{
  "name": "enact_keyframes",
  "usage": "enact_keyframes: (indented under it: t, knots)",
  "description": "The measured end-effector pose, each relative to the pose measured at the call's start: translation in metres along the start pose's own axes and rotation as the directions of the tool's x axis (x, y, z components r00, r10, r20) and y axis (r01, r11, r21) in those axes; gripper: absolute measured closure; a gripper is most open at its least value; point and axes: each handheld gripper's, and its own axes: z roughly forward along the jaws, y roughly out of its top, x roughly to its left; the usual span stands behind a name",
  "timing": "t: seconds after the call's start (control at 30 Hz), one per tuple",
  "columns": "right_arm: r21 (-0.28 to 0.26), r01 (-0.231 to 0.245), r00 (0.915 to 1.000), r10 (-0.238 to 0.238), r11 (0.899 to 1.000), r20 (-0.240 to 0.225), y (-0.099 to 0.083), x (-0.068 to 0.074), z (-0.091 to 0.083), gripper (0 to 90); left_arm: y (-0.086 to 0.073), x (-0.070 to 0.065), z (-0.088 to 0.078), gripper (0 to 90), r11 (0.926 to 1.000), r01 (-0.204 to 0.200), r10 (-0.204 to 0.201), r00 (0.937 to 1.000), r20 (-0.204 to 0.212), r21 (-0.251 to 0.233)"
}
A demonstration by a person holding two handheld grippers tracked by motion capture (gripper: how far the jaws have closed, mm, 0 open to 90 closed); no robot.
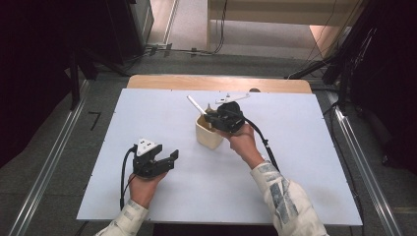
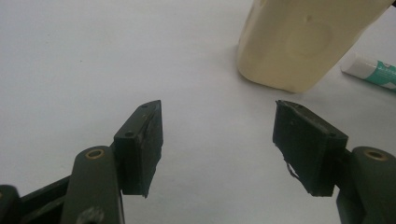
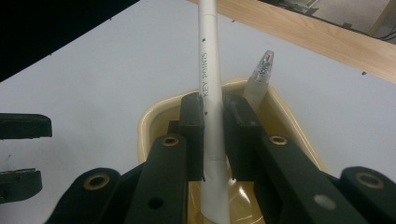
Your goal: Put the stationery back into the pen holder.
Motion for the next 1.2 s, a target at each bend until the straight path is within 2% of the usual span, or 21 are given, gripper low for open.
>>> enact_keyframes:
  t: [0.23, 0.3, 0.33, 0.6, 0.73, 0.93, 1.2]
  knots:
    - [0.030, -0.004, 1.0000, 0.004, 1.000, 0.000, -0.001, 0.000, 0.002, 74.5, 0.000, 0.000, 0.000, 34.3, 1.0000, -0.001, 0.001, 1.0000, 0.000, 0.001]
    - [0.040, -0.013, 0.9999, 0.013, 0.999, -0.007, -0.001, -0.001, 0.002, 66.2, 0.000, 0.000, 0.000, 34.3, 1.0000, 0.000, 0.000, 1.0000, 0.000, 0.000]
    - [0.045, -0.015, 0.9998, 0.016, 0.999, -0.011, -0.001, -0.001, 0.003, 65.9, 0.000, 0.000, 0.000, 34.3, 1.0000, 0.000, 0.000, 1.0000, 0.000, 0.001]
    - [0.030, -0.012, 0.9998, 0.013, 0.999, -0.015, -0.001, -0.001, -0.002, 59.9, 0.000, 0.000, 0.000, 34.3, 1.0000, 0.000, 0.000, 1.0000, 0.000, 0.000]
    - [0.027, -0.010, 0.9995, 0.011, 1.000, -0.031, -0.001, -0.001, -0.005, 52.0, 0.000, 0.000, 0.000, 34.3, 1.0000, -0.001, 0.001, 1.0000, 0.001, -0.001]
    - [0.010, 0.011, 0.9988, -0.011, 1.000, -0.047, -0.005, -0.004, -0.014, 47.3, 0.000, 0.000, 0.000, 34.4, 1.0000, -0.003, 0.003, 1.0000, 0.002, 0.002]
    - [-0.006, 0.015, 0.9994, -0.015, 1.000, -0.031, -0.012, -0.010, -0.025, 39.9, 0.000, 0.000, 0.000, 34.3, 1.0000, -0.006, 0.006, 1.0000, -0.001, 0.003]
